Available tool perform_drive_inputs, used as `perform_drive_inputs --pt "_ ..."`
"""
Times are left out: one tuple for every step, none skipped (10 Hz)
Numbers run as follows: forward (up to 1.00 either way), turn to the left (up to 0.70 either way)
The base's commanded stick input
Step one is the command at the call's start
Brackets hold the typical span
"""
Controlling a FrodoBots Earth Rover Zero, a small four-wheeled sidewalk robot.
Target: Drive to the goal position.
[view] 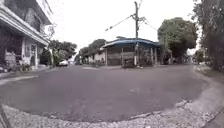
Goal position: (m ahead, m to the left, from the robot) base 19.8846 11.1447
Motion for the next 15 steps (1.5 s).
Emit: perform_drive_inputs --pt "0.70 0.00" --pt "0.70 0.00" --pt "0.70 0.00" --pt "0.72 0.00" --pt "0.75 0.00" --pt "0.78 0.00" --pt "0.82 0.00" --pt "0.85 0.00" --pt "0.94 0.00" --pt "1.00 0.00" --pt "1.00 0.00" --pt "1.00 0.00" --pt "1.00 0.00" --pt "1.00 0.00" --pt "1.00 0.00"
